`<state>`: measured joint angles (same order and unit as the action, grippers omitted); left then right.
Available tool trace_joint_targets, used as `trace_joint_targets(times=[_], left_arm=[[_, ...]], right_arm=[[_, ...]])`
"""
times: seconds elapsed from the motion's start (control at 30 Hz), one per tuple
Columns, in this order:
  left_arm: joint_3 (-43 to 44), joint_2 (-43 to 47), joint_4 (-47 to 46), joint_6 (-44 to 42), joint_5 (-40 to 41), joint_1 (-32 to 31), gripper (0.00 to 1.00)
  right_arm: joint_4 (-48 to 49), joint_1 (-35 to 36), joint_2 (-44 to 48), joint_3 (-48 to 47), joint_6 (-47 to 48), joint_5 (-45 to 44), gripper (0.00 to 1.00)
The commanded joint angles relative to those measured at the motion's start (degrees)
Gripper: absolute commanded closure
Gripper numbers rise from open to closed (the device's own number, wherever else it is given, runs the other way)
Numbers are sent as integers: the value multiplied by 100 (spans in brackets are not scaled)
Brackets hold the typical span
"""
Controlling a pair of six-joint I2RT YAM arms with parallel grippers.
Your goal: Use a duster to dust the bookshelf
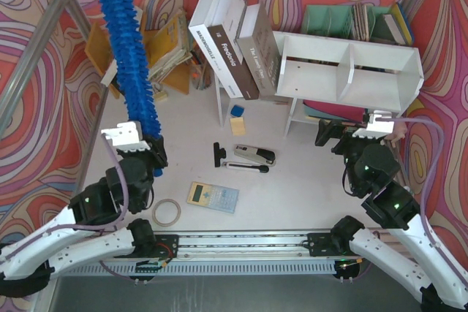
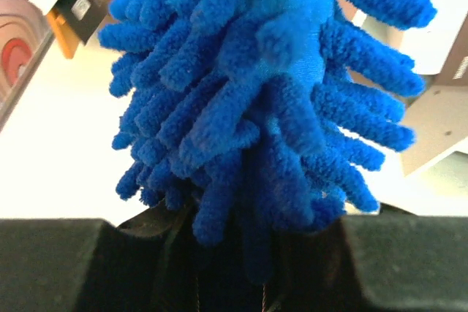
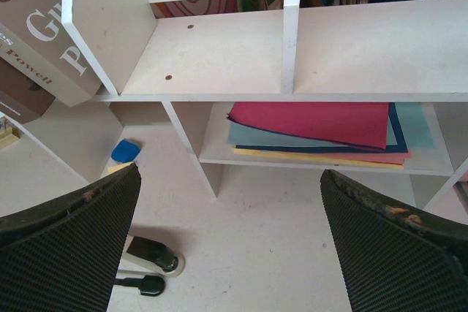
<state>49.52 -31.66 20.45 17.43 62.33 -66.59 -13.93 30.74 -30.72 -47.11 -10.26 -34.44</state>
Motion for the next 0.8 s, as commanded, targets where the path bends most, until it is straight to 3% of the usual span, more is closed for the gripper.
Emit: trace_joint_targets(times=[0.0, 0.17, 0.27, 0.53, 0.77], left_arm=[[387, -399, 1950, 1359, -954, 661, 100], [513, -882, 2250, 1628, -2077, 1285, 100], [539, -1092, 2186, 1560, -2449, 1330, 100], [778, -1677, 2213, 1434, -3175, 1354, 100], [774, -1340, 1874, 1339, -3278, 1355, 100]], right_arm=[[226, 2, -84, 9, 104, -3, 1], [212, 2, -118, 18, 82, 3, 1], [186, 2, -105, 26, 60, -10, 1], [176, 7, -106, 36, 33, -31, 1], [167, 2, -64, 43, 35, -28, 1]])
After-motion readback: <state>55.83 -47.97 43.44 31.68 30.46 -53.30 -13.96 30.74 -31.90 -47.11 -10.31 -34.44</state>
